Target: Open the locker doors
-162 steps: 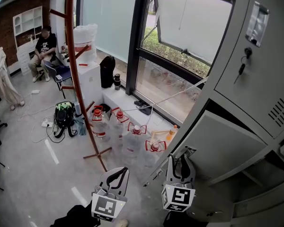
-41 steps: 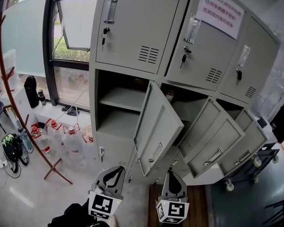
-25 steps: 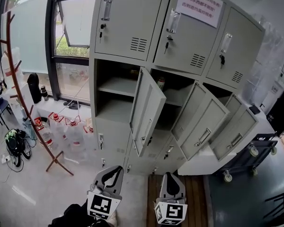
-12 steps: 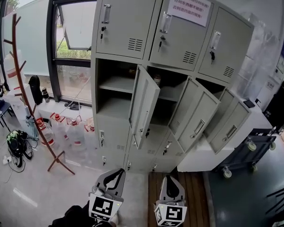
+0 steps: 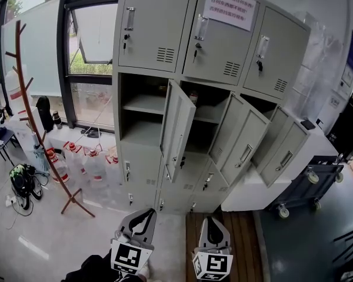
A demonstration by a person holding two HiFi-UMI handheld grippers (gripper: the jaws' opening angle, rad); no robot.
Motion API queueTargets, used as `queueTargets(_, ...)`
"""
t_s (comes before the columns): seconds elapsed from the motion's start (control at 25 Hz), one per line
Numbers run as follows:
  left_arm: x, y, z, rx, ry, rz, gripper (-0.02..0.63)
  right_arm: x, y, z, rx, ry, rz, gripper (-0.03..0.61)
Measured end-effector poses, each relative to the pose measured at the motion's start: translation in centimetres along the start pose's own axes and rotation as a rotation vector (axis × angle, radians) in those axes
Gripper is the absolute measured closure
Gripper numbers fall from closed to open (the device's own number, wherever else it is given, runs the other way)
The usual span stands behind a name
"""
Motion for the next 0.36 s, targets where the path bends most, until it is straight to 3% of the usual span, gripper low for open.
queueTargets(0.36, -0.05, -0.24, -0.31, -0.004, 0.007, 0.003, 0.589, -0.17, -0.42, -0.11, -0.006, -0.001, 0.004, 0.564)
Point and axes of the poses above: the fingertips, and each gripper's own axes: y forward along the fingers, z to its left, x out of its top, the point moved 4 cm from there along -y, backward along the fingers, and after that the axes turned 3 degrees about z, right-handed, at the moved point
